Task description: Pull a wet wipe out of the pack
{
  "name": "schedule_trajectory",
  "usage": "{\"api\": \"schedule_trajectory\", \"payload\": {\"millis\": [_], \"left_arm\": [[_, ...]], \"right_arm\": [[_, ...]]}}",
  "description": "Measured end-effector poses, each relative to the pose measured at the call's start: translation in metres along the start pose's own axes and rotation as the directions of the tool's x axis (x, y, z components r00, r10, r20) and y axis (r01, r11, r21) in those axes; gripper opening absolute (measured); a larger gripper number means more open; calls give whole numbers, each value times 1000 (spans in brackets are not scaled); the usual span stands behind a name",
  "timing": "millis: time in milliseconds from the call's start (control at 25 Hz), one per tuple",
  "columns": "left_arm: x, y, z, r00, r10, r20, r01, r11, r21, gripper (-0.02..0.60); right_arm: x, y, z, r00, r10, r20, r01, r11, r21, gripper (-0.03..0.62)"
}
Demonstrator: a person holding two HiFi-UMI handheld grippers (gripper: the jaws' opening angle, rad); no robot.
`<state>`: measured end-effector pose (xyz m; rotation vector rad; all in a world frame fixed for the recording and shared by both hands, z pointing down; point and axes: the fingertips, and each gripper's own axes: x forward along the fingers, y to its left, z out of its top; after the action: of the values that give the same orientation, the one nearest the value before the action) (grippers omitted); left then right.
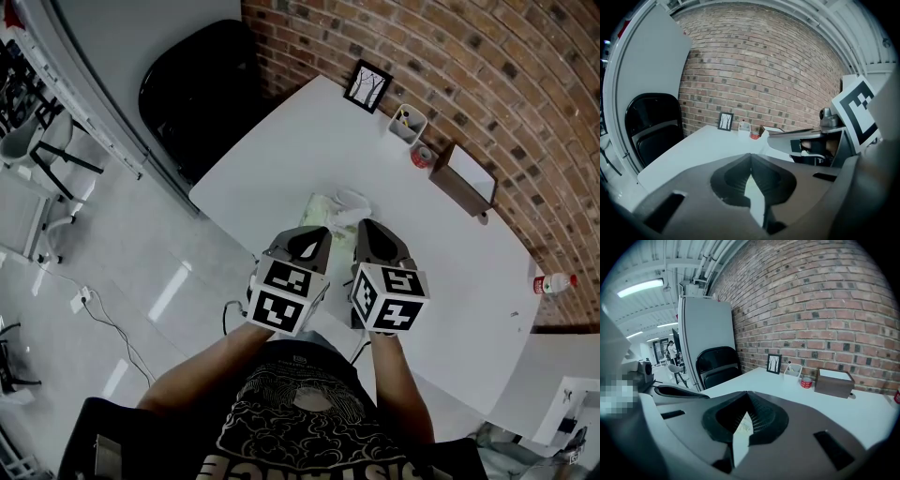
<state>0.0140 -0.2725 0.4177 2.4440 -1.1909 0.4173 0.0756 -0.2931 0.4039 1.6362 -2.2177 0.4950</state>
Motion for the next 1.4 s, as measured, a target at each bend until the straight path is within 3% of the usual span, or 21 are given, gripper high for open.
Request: {"api": "schedule_trajectory", "payload": {"millis": [800,1400], "left_arm": [[-41,-17,-6,999,-22,42,21,1000,18,12],[-85,-35,-24,998,-23,66,22,999,29,12]], "right_arm": [[-56,27,12,994,-30,104,32,999,-14,17],[-99,59,-13,993,-18,117,19,1000,-6,17]]}}
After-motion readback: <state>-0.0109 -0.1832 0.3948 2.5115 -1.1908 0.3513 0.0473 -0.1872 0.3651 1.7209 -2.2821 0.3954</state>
